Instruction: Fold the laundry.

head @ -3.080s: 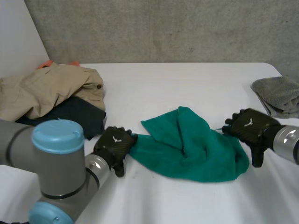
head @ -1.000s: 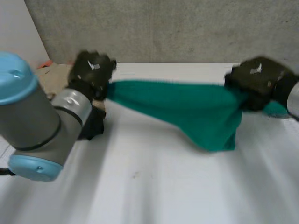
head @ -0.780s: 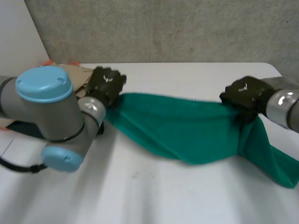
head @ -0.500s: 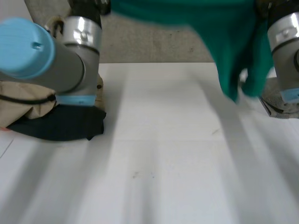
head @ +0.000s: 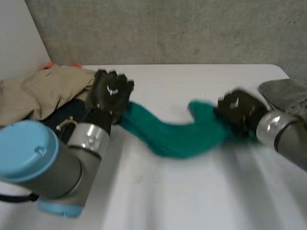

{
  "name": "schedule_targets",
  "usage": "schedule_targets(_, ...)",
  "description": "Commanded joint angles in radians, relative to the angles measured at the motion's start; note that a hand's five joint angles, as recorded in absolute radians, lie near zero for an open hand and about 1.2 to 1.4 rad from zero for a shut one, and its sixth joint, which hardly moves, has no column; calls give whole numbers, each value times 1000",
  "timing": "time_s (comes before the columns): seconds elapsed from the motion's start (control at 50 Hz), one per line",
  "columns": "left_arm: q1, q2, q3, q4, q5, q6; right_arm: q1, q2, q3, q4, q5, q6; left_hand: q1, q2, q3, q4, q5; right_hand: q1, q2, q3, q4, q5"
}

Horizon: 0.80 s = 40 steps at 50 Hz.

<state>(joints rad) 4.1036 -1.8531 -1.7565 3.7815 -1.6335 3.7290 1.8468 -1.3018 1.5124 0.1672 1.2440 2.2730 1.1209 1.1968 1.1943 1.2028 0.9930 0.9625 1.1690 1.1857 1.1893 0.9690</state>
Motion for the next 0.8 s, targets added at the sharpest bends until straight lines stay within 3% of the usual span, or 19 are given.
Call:
schedule_targets(0.02,-23,29,-70,-68,-2,-3,14,15,124,161,-6,-67,275,199,202,193,229,434,227,211,207,253)
schedule_targets(0.22,-16,69,-77,-183,-14,6,14,13,88,-60,25,-46,275,199,202,193,229,434,227,211,207,253)
schedule_targets(0.3,-16,109,-104,-334,-23,0,29,16,69,-161,63,-46,275,199,202,193,229,434,227,211,207,253)
schedule_targets(0.38,-16,144,-127,-508,-29,-17,130,32,64,-216,63,-46,261,185,188,179,215,434,227,211,207,253)
schedule_targets(0.42,-14,161,-138,-595,-31,-41,205,42,84,-218,49,-47,-110,-186,-184,-192,-157,434,227,211,207,253)
schedule_targets(0.52,1,201,-127,-678,-32,-106,293,44,155,-207,12,-76,-566,-642,-639,-648,-613,423,217,200,196,242)
schedule_targets(0.54,10,209,-123,-677,-34,-112,296,42,161,-203,11,-82,-625,-701,-698,-707,-672,243,36,20,16,62)
schedule_targets(0.56,35,225,-107,-671,-34,-119,292,32,163,-195,9,-81,-660,-736,-734,-742,-707,-195,-401,-418,-422,-376)
schedule_targets(0.62,73,245,-78,-652,-31,-124,249,-20,157,-193,21,-55,-672,-748,-746,-754,-719,-788,-994,-1011,-1015,-969)
schedule_targets(0.7,92,247,-15,-606,-26,-130,123,-112,152,-181,23,37,-722,-798,-796,-804,-769,-788,-994,-1011,-1015,-969)
schedule_targets(0.8,55,169,78,-505,6,-146,14,-204,123,-120,8,207,-725,-801,-799,-807,-772,-788,-994,-1011,-1015,-969)
